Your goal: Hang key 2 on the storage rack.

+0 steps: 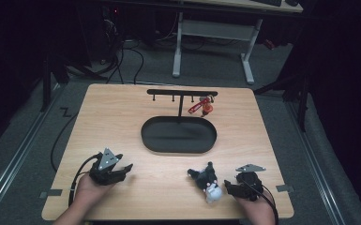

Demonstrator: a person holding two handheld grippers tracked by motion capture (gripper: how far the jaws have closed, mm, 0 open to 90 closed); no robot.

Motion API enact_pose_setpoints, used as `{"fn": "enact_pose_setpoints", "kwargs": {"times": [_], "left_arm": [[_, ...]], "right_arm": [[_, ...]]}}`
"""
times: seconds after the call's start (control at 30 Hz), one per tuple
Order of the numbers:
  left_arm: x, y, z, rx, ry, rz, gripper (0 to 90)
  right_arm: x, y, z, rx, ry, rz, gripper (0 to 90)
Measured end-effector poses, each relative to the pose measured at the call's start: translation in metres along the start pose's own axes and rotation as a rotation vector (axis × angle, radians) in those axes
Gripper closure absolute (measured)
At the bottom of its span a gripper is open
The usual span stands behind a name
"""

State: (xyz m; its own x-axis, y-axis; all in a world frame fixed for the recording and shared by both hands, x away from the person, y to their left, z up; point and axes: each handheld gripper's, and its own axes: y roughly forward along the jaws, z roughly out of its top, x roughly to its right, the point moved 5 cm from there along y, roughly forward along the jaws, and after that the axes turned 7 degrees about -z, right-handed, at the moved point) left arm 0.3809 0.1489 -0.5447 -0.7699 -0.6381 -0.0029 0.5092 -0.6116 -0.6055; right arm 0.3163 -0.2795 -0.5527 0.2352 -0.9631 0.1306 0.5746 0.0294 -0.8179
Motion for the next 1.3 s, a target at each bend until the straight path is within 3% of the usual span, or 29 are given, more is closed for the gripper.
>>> {"fn": "enact_pose_setpoints", "kwargs": {"times": [0.27, 0.6, 0.77, 1.3], "left_arm": [[0.002, -0.007, -0.003, 0.018, 0.030, -0.013, 42.5], [0.005, -0.008, -0.006, 0.011, 0.073, 0.010, 38.7], [0.006, -0.008, -0.010, -0.008, 0.106, 0.024, 36.4], [0.004, -0.008, -0.006, 0.007, 0.098, 0.023, 30.9]], "right_arm": [[-0.003, -0.008, 0.009, -0.114, -0.055, -0.004, 34.7], [-0.008, -0.015, 0.024, -0.251, -0.138, -0.019, 34.0], [-0.006, -0.019, 0.028, -0.315, -0.146, -0.009, 32.9], [-0.007, -0.033, 0.046, -0.341, -0.136, -0.004, 30.4]]}}
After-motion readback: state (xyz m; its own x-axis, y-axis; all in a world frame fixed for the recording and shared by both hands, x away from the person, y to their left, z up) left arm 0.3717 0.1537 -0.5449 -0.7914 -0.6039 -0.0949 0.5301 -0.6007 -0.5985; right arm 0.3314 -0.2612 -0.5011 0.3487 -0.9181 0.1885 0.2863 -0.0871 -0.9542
